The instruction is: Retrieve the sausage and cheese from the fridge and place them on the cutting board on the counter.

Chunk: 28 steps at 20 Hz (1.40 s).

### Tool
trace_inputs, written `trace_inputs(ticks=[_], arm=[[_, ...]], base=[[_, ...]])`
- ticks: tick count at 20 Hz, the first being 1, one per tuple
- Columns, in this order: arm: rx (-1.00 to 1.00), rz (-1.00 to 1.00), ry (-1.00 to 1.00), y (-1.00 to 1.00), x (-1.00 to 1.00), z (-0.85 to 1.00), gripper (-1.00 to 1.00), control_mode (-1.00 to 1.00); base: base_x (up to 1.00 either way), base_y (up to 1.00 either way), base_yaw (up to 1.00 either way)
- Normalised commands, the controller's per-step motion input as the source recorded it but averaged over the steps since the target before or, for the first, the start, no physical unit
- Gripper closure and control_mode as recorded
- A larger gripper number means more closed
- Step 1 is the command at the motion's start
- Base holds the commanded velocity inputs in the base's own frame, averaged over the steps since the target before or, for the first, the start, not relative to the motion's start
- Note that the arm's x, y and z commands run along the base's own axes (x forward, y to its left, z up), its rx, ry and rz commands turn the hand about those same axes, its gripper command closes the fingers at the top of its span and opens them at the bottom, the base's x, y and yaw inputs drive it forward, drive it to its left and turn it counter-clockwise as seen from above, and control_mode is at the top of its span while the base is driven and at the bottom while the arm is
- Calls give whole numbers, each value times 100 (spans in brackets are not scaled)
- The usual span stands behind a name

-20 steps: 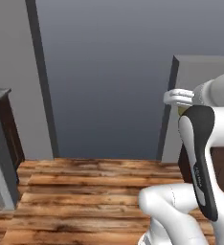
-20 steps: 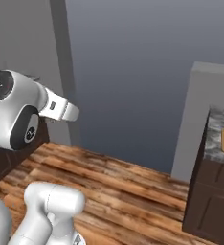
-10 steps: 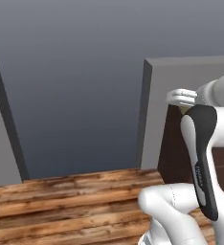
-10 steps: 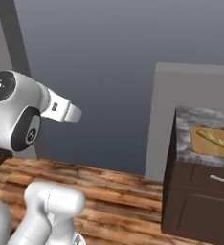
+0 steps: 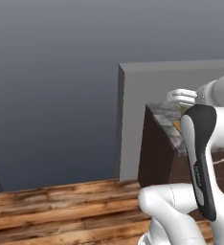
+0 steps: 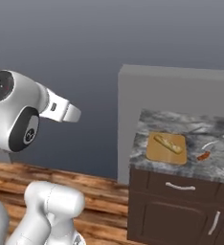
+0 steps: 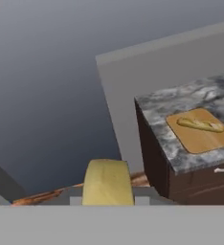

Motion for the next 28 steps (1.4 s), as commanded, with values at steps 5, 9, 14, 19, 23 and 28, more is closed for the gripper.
trace_inputs(ticks=[5,9,14,19,23,28], arm=[[0,0,0,0,0,0,100,100],[0,0,0,0,0,0,100,100],[0,0,0,0,0,0,100,100],[0,0,0,0,0,0,100,100],[0,0,0,0,0,0,100,100],[0,0,0,0,0,0,100,100]], base=[[36,-100,-1],[29,-94,-3],[40,-58,-5],[56,-3,-5],[26,-3,-1],[1,-1,0]])
